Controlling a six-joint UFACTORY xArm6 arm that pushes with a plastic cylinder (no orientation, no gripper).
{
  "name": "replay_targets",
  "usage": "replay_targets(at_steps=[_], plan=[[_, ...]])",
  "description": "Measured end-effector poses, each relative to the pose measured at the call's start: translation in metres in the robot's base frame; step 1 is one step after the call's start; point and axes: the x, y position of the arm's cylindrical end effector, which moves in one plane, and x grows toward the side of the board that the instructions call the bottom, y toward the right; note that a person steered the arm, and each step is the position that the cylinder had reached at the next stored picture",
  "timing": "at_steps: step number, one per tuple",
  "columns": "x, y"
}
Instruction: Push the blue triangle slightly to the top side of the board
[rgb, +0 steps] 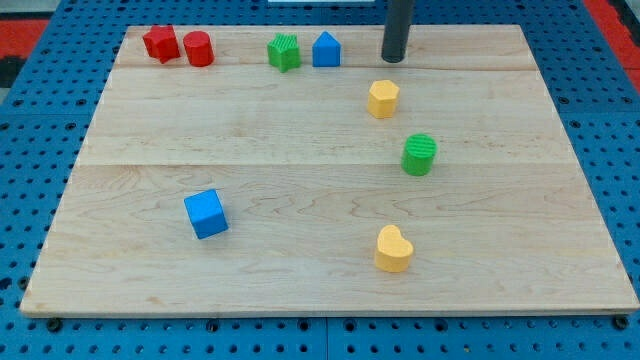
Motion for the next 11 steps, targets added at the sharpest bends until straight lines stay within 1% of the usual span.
replay_targets(at_steps=[1,3,4,6,11], plan=[[0.000,-0.028],[0.046,-0.032],[0.042,-0.041],[0.007,-0.065],[0.002,-0.058]])
